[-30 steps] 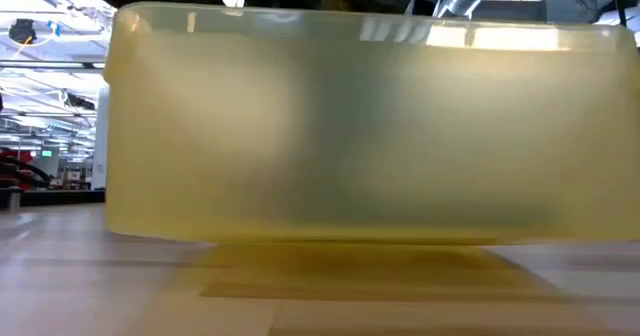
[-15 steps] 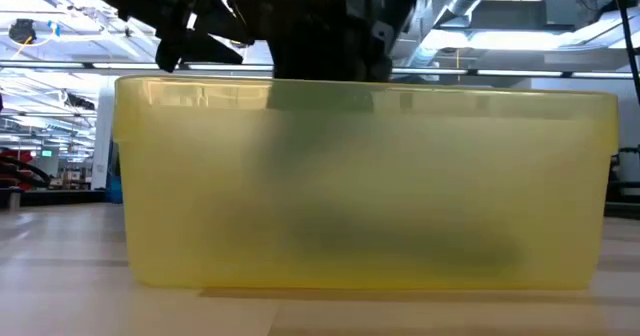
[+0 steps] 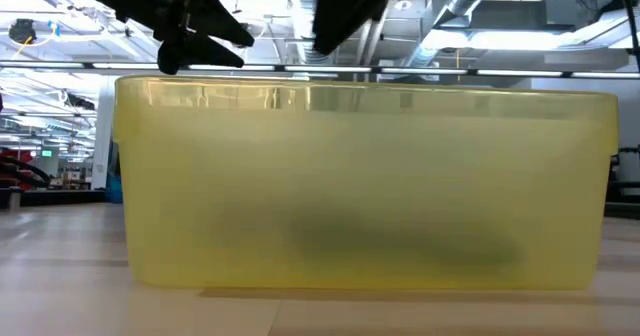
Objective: Pick and place USB-C Cables
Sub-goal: Put the white charger cable into the yellow bin
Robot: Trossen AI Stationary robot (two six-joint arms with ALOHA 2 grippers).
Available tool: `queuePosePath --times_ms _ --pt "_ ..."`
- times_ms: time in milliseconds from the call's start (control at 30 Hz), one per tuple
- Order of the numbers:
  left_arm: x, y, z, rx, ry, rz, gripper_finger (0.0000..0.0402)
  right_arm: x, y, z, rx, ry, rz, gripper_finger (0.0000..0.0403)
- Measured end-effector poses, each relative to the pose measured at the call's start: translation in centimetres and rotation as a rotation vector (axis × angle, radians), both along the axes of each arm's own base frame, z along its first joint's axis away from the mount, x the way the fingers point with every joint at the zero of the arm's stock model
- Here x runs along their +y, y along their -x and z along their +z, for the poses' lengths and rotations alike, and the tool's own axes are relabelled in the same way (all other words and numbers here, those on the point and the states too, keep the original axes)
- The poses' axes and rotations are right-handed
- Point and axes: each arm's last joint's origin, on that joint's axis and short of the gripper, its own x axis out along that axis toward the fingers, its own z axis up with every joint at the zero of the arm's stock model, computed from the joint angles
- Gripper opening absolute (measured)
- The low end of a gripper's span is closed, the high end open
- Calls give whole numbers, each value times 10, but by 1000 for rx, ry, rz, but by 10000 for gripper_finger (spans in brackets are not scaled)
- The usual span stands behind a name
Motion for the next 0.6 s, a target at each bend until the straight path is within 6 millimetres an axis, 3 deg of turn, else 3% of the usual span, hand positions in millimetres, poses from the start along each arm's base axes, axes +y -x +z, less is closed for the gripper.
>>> queuePosePath --times_ms 233,333,467,600 --pt "0 0 -1 13 -6 -3 212 -25 59 68 -18 193 -154 133" --pt "0 0 -1 17 -14 -5 212 -35 83 87 -68 262 -261 134" --pt "0 1 -2 25 -13 -17 212 -44 110 94 -119 284 -358 139" --pt "-1 0 -2 28 -5 -40 212 -52 133 79 -103 298 -414 151"
